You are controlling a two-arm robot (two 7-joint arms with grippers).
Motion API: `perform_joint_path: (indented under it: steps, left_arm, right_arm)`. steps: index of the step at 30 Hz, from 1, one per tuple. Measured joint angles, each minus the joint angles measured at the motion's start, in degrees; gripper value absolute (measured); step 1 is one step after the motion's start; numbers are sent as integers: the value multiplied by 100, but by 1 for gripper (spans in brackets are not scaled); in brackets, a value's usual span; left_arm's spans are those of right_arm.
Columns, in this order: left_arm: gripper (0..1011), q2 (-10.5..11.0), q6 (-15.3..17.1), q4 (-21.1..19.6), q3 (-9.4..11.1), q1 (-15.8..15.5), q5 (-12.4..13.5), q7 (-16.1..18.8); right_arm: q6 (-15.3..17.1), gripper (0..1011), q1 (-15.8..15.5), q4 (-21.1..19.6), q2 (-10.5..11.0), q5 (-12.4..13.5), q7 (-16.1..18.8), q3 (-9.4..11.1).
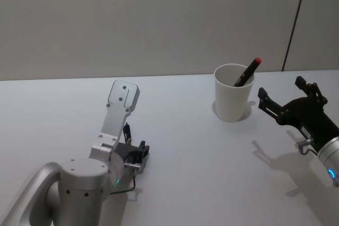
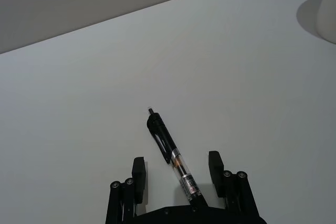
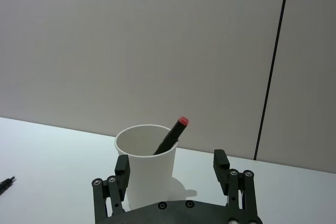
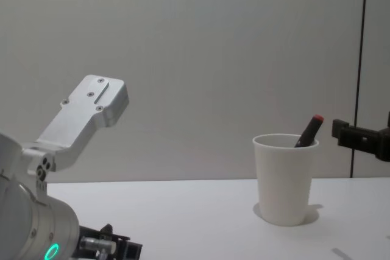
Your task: Place the pen into the pen holder.
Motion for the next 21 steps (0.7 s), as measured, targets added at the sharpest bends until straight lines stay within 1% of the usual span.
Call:
perform_joint_path:
  steps: [2,6,17,21]
  left_arm:
    - [729,-5,14,-3,-10,2,1,-13]
    - [702,-53,76,-9,-64,8,-63,-4]
    - [638,-248,268,-10,-263,24,-457,278]
    - [612,-306,320,-4,-321,25,-545,344]
  right_arm:
    - [0,1002,0,0,0,0,0,0]
    - [0,1002,0,0,0,0,0,0]
    - [0,1002,0,0,0,0,0,0]
    - [0,1002,0,0,0,0,0,0]
